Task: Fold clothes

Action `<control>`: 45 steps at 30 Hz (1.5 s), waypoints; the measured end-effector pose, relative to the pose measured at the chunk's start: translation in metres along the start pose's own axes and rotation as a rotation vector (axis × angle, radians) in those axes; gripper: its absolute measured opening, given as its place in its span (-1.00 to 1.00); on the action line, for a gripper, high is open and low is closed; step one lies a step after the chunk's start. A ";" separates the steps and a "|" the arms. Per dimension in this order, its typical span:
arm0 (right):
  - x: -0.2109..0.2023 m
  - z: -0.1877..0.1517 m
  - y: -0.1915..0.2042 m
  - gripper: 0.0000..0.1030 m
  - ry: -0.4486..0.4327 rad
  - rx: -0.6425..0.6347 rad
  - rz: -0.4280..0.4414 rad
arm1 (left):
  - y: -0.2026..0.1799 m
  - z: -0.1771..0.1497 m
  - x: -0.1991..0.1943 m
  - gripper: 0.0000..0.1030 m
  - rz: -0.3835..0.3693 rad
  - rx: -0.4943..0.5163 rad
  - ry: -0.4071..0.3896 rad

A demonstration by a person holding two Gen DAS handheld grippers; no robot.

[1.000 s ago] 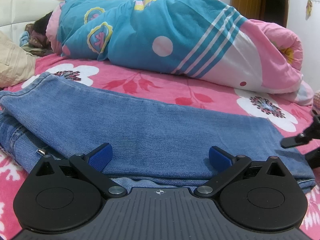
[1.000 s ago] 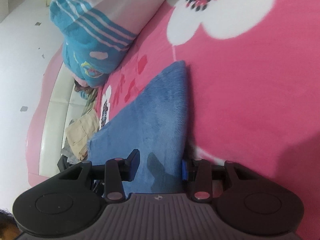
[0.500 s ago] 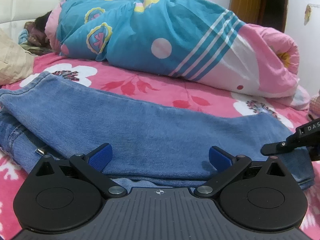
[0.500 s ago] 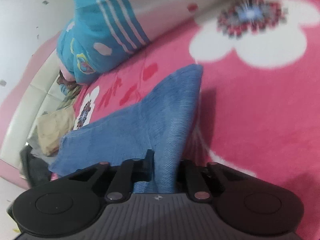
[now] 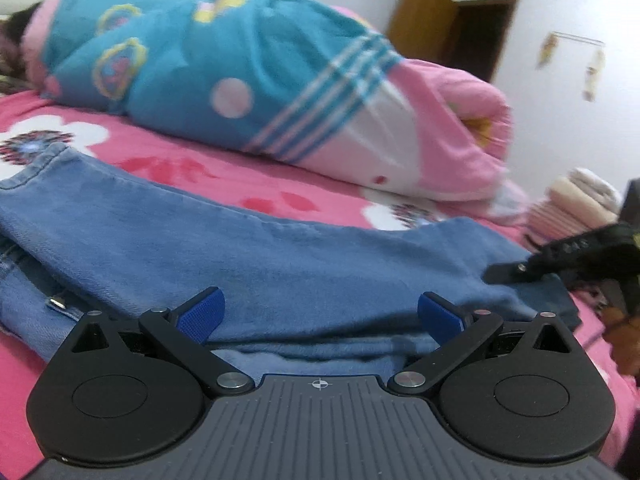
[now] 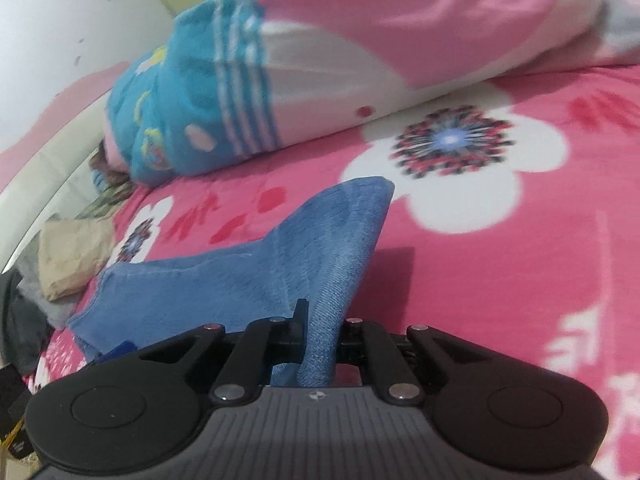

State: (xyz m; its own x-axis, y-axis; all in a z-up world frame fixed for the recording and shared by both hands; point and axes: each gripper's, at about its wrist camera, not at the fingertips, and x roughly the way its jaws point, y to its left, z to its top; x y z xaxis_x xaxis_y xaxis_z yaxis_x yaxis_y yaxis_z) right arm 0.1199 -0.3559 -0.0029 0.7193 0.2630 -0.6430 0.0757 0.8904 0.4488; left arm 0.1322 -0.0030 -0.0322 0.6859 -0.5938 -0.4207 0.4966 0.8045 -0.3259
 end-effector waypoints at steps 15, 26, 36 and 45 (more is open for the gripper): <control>-0.074 -0.009 -0.120 -0.15 -0.072 0.246 -0.054 | -0.025 -0.002 -0.002 1.00 -0.197 0.072 -0.063; -0.011 0.029 -0.184 -0.23 0.039 0.536 0.150 | -0.018 0.002 0.031 1.00 -0.115 0.039 0.008; -0.001 0.030 -0.159 -0.63 -0.079 0.242 0.019 | -0.020 -0.003 0.033 1.00 -0.102 0.065 0.017; 0.000 0.031 -0.148 -0.57 -0.040 0.256 0.066 | -0.019 -0.003 0.033 1.00 -0.105 0.058 0.011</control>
